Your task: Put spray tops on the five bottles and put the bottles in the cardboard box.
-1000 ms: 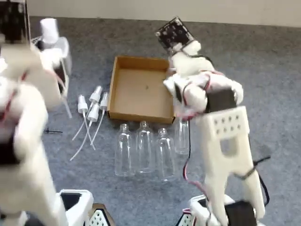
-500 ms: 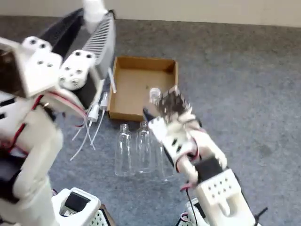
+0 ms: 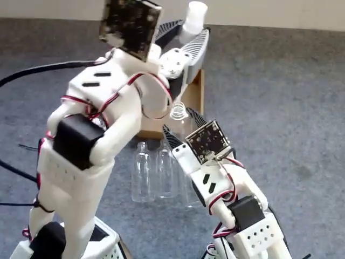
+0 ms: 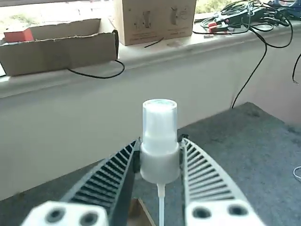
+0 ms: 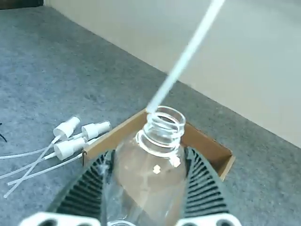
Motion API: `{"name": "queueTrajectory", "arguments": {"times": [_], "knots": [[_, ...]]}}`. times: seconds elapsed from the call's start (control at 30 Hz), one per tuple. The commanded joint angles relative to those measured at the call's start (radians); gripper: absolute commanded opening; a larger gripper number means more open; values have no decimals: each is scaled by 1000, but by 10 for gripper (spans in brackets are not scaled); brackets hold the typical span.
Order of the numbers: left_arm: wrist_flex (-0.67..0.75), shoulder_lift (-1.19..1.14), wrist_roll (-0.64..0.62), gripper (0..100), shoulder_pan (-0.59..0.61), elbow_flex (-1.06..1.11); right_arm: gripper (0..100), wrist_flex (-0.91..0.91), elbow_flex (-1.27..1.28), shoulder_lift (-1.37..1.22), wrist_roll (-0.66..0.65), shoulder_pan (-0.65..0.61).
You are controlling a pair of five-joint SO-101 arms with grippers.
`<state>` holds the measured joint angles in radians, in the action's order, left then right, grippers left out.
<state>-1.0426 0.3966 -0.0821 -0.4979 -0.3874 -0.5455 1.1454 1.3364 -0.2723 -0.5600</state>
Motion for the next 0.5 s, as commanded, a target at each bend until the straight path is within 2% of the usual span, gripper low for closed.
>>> {"name": "queueTrajectory", "arguments": {"times": [0.0,0.47], "knots": [[37,-21,-11,5,-12,-27,3,30,-5,21,11,-8],[121,-88,-3,5,62,-28,3,30,-5,22,9,-8]]}}
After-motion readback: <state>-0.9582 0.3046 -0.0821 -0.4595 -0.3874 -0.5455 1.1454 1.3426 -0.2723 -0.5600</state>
